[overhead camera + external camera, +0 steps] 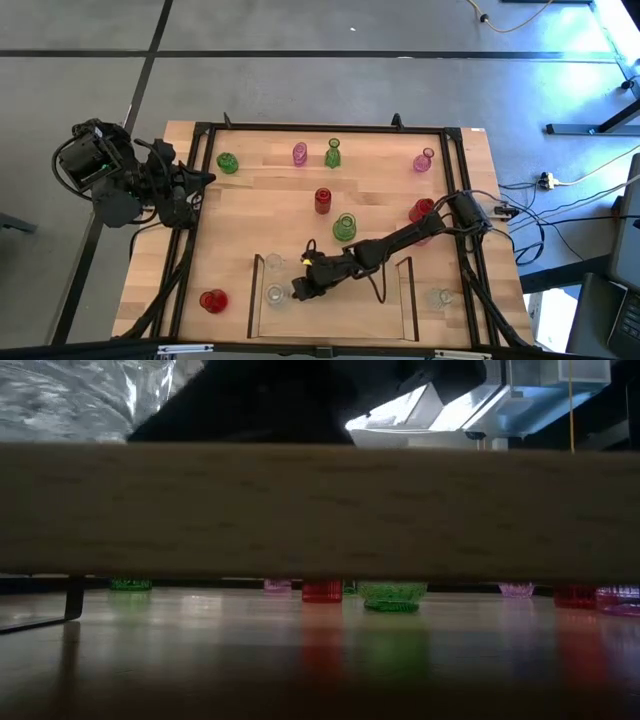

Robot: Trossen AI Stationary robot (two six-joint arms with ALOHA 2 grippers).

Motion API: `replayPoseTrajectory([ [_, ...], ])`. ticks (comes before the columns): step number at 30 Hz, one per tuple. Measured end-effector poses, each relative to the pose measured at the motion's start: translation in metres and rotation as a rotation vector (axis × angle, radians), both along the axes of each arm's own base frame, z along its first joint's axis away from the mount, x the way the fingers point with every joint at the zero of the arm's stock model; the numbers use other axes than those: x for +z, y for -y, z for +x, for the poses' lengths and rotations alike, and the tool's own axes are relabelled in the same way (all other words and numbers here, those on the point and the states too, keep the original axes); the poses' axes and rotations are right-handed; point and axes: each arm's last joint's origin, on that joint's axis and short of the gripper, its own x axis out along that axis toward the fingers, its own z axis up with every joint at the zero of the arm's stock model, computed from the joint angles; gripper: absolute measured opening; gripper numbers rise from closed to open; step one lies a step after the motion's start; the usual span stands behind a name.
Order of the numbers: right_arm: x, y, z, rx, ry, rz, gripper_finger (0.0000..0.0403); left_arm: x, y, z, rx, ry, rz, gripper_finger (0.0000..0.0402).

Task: Sort vases onto shelf
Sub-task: Put the left transparent vase aligned with the other transparent vases on the shelf

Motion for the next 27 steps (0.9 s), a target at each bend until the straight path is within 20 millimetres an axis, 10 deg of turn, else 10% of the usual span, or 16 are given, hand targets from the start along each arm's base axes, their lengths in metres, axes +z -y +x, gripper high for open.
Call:
replayPoseTrajectory([
  [27, 0.0046, 0.0043, 0.0045, 0.008, 0.064, -0.002, 0.0, 0.0, 0.0, 0.0, -0.007, -0.006, 0.016, 0.0],
])
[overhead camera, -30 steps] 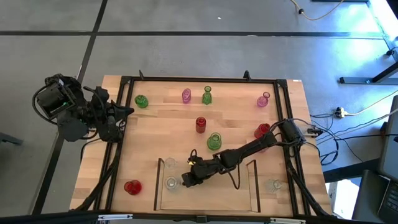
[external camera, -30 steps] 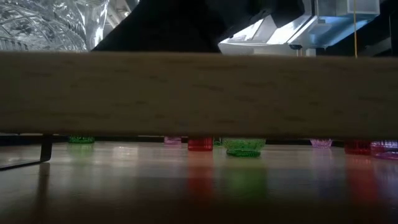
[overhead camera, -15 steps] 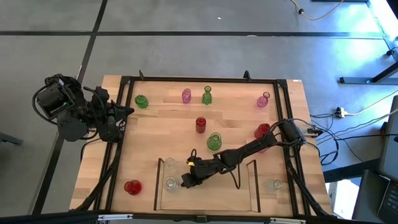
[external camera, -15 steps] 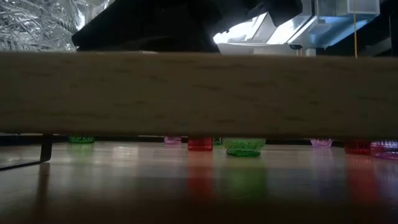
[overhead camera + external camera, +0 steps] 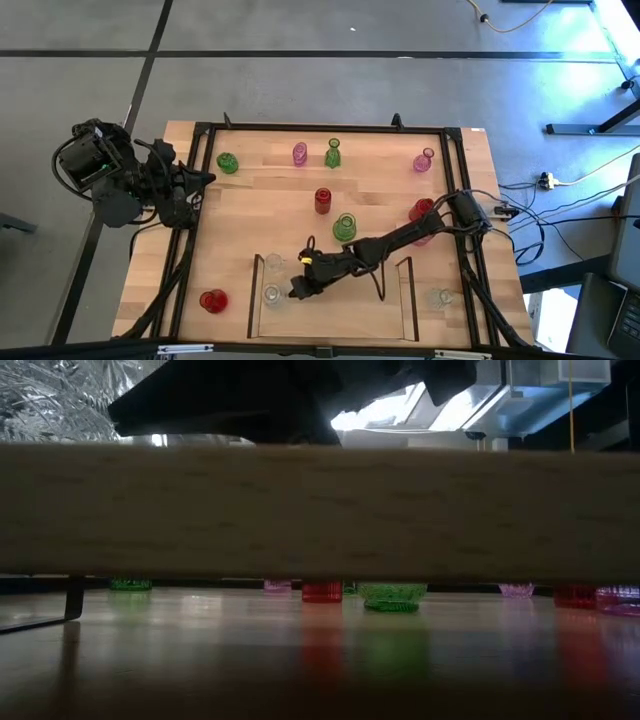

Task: Sort vases onto shelf
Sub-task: Put the left transparent vase aligned with the other transparent vases on the shelf, then put the bottom right green vase on the shelf

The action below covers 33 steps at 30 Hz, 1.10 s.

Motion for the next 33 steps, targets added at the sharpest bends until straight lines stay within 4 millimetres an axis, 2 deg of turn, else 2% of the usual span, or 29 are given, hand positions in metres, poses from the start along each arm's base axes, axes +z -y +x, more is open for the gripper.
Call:
replayPoseTrajectory([
  [4, 0.004, 0.001, -0.004, -0.008, -0.061, -0.032, 0.0, 0.0, 0.0, 0.0, 0.0, 0.0, 0.0, 0.0],
  [7, 0.014, 0.004, -0.007, 0.004, -0.146, -0.129, 0.0, 0.0, 0.0, 0.0, -0.003, -0.002, 0.005, 0.0],
  [11, 0.037, 0.004, -0.007, 0.037, -0.161, -0.241, 0.0, 0.0, 0.0, 0.0, 0.0, 0.001, 0.011, 0.0],
  [13, 0.056, 0.006, -0.005, 0.033, -0.132, -0.281, 0.0, 0.0, 0.0, 0.0, -0.005, -0.003, 0.02, 0.0],
  [16, 0.086, 0.012, -0.011, 0.031, -0.186, -0.375, 0.0, 0.0, 0.0, 0.0, -0.007, -0.004, 0.025, 0.0],
  [18, 0.107, 0.019, -0.024, 0.012, -0.285, -0.487, 0.0, 0.0, 0.0, 0.0, -0.008, -0.005, 0.028, 0.0],
  [20, 0.137, 0.027, -0.037, -0.034, -0.347, -0.586, 0.0, 0.0, 0.0, 0.0, -0.013, -0.009, 0.038, 0.0],
  [25, 0.194, 0.052, -0.086, -0.119, -0.604, -0.854, 0.0, 0.0, 0.0, 0.0, -0.043, -0.031, 0.086, 0.0],
  [29, 0.21, 0.063, -0.091, -0.164, -0.519, -0.91, 0.0, 0.0, 0.001, 0.0, -0.091, -0.068, 0.134, 0.0],
  [33, 0.209, 0.088, -0.094, -0.18, -0.608, -0.895, 0.0003, -0.001, 0.002, 0.0, -0.148, -0.11, 0.163, 0.0],
])
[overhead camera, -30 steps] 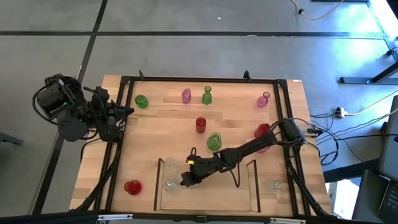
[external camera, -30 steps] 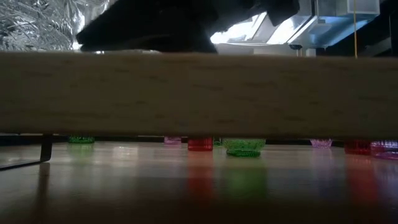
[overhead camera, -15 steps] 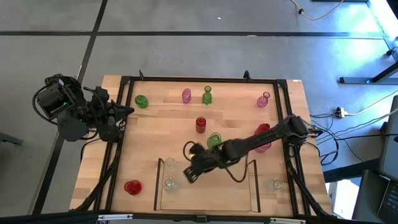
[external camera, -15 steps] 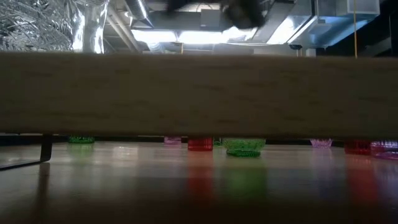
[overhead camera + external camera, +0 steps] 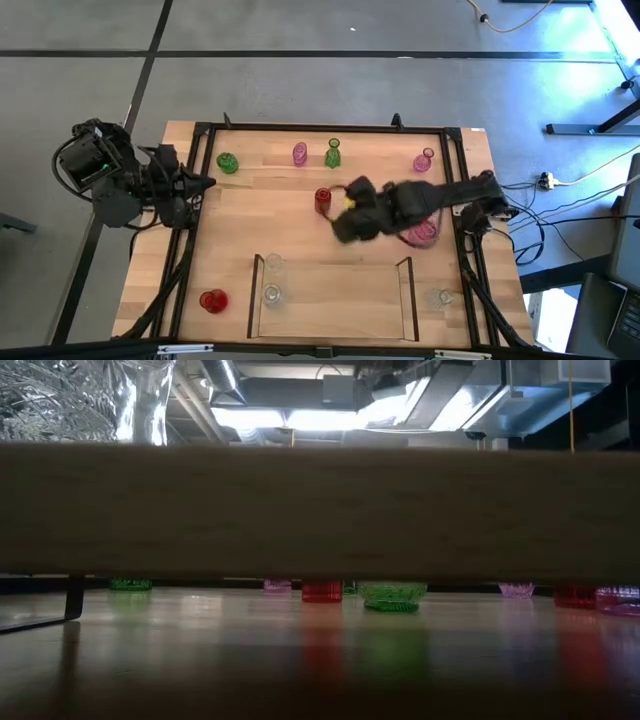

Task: Sort vases onto shelf
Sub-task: Put the bottom right green vase on the shelf

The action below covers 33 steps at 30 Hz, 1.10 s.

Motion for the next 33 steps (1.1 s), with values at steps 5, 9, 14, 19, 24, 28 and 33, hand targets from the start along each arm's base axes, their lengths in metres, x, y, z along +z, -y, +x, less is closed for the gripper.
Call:
replayPoseTrajectory([
  [5, -0.015, 0.03, 0.016, -0.045, -0.008, 0.059, 0.0045, -0.001, 0.001, 0.0, -0.033, -0.027, 0.008, 0.0],
  [9, -0.036, 0.055, 0.023, -0.076, -0.082, 0.141, 0.0126, -0.001, 0.001, 0.0, -0.032, -0.027, 0.008, 0.0],
  [14, -0.062, 0.07, 0.022, -0.105, -0.194, 0.221, 0.0209, -0.001, 0.001, 0.0, -0.03, -0.024, 0.0, 0.0],
  [19, -0.072, 0.066, 0.021, -0.076, -0.237, 0.266, 0.0222, 0.0, 0.001, 0.0, -0.03, -0.02, -0.006, 0.0],
  [24, -0.074, 0.061, 0.021, -0.06, -0.24, 0.267, 0.0205, 0.0, 0.001, 0.0, -0.028, -0.015, -0.007, 0.0],
  [28, -0.074, 0.06, 0.023, -0.056, -0.216, 0.276, 0.019, 0.0, 0.001, 0.0, -0.024, -0.011, -0.003, 0.0],
  [33, -0.075, 0.059, 0.026, -0.051, -0.201, 0.293, 0.0182, 0.0, 0.001, 0.0, -0.023, -0.011, -0.003, 0.0],
])
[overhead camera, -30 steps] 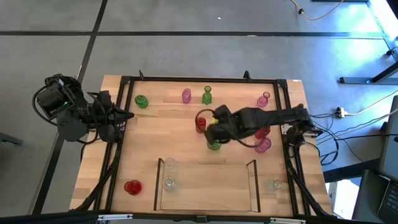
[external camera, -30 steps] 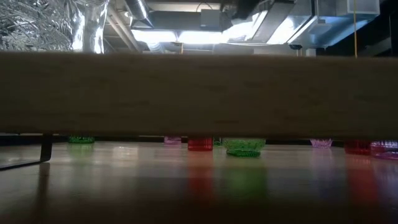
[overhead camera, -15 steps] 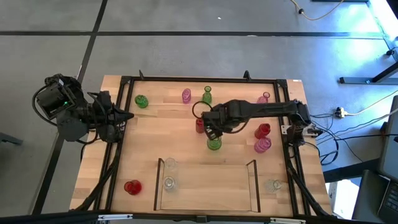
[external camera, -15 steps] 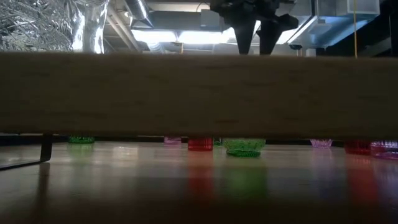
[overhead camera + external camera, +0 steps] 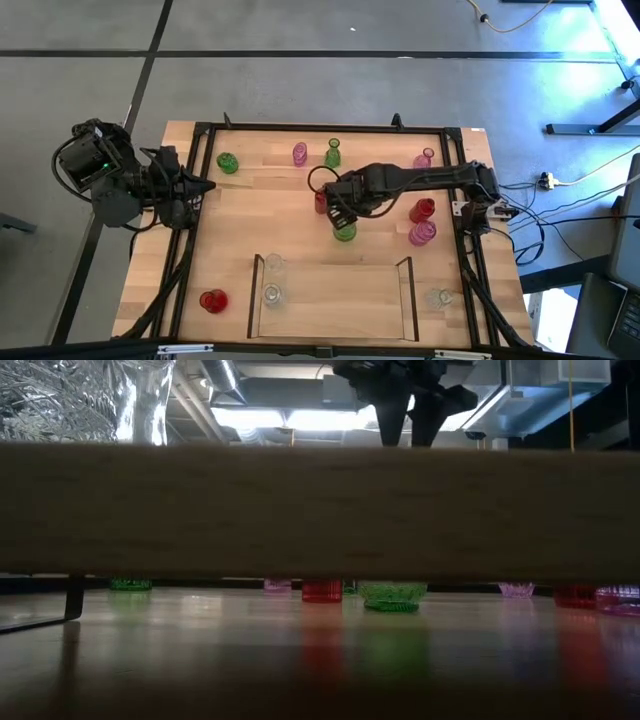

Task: Sort vases onto shelf
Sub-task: Put the bottom right green vase on the shelf

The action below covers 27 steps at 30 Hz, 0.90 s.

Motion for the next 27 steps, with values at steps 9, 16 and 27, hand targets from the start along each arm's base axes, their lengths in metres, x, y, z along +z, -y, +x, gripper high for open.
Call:
replayPoseTrajectory([
  [9, -0.034, -0.002, 0.006, -0.015, -0.044, 0.057, 0.0183, 0.0, 0.0, 0.0, -0.005, -0.005, -0.003, 0.0],
  [16, -0.052, -0.003, 0.011, -0.014, -0.005, 0.09, 0.0164, 0.0, 0.0, 0.0, -0.009, -0.008, 0.003, 0.0],
  [27, -0.058, -0.006, 0.022, 0.092, 0.11, 0.168, 0.0043, 0.0, 0.0, 0.0, -0.011, -0.009, 0.003, 0.0],
])
